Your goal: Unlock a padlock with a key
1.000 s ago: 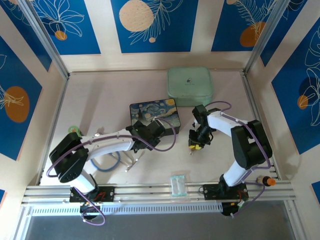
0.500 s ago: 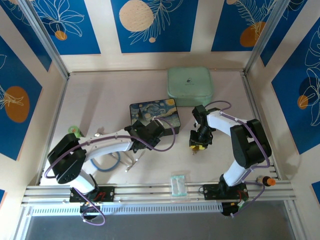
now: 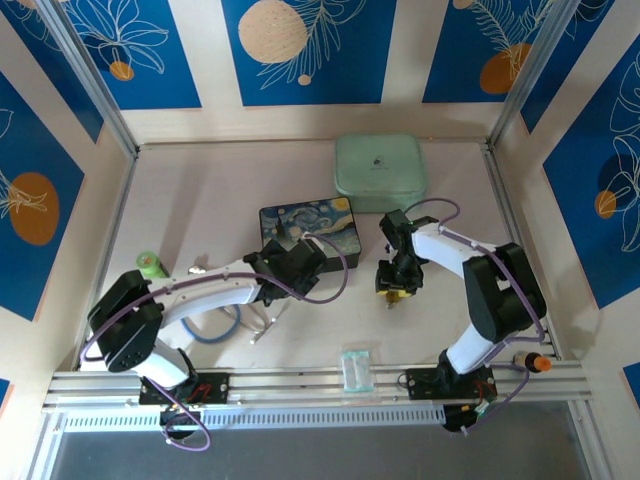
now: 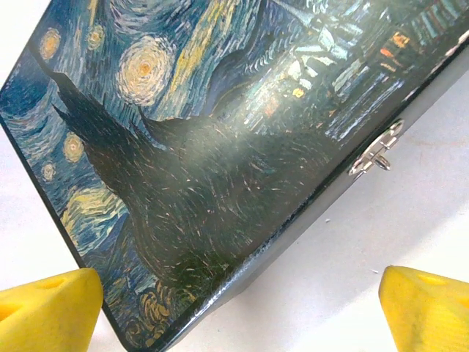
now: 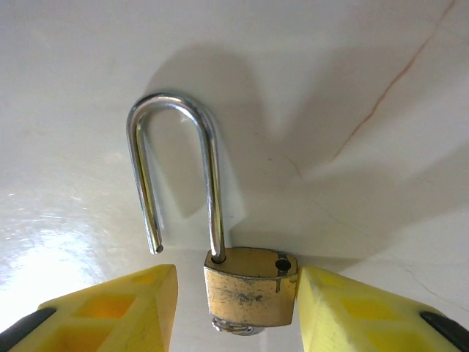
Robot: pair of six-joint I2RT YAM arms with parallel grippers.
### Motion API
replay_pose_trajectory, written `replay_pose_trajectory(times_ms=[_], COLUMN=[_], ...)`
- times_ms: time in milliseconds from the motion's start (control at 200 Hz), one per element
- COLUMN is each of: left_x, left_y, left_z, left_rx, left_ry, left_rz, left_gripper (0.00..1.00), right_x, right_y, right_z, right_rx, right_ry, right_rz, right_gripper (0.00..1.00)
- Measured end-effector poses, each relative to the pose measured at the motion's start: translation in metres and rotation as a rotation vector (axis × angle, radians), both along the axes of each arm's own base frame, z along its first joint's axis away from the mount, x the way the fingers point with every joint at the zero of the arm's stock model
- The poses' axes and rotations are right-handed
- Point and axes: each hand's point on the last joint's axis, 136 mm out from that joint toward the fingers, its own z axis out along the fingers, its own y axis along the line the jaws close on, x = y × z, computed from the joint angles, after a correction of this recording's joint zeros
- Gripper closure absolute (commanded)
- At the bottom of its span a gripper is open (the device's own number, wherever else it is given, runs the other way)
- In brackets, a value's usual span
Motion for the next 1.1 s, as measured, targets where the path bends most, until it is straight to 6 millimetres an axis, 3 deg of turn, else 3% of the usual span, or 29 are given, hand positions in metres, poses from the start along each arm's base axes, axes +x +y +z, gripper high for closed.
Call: replay_pose_trajectory(times_ms=[165, 210, 230, 245, 410, 520, 600, 715, 880, 1101], left_x=[0.000, 0.000, 0.000, 0.000, 0.004, 0.018, 0.030, 0.046, 0.061, 0.067], left_y=[0.004, 0.006, 0.007, 0.008, 0.026, 0.058, 0.088, 0.125, 0.172, 0.225], left_z=[0.005, 0.010, 0.012, 0.014, 0.045, 0.068, 0.080, 0.079, 0.064, 0.021], left_rx=[-0.038, -0.056, -0.065, -0.072, -0.232, -0.381, -0.463, -0.499, -0.418, -0.263], left_ry=[-0.029, -0.046, -0.055, -0.063, -0.159, -0.228, -0.281, -0.338, -0.404, -0.433], left_rz=[0.023, 0.033, 0.037, 0.039, 0.108, 0.216, 0.308, 0.412, 0.512, 0.568], left_gripper=[0.00, 0.00, 0.00, 0.00, 0.00, 0.00, 0.00, 0.00, 0.00, 0.00], right_x=[0.008, 0.013, 0.015, 0.017, 0.041, 0.053, 0.059, 0.067, 0.077, 0.095], right_y=[0.004, 0.004, 0.004, 0.003, -0.006, -0.014, -0.022, -0.042, -0.096, -0.153], right_z=[0.011, 0.019, 0.023, 0.027, 0.077, 0.107, 0.117, 0.109, 0.083, 0.080], right_rx=[0.001, 0.001, 0.002, 0.001, -0.003, 0.000, -0.008, -0.057, -0.161, -0.250], right_ry=[-0.073, -0.120, -0.144, -0.163, -0.431, -0.610, -0.723, -0.844, -0.908, -1.046], right_rz=[0.006, 0.010, -0.001, 0.008, -0.036, -0.061, -0.068, -0.093, -0.223, -0.364], right_gripper=[0.41, 0.27, 0.05, 0.00, 0.01, 0.01, 0.00, 0.06, 0.05, 0.04])
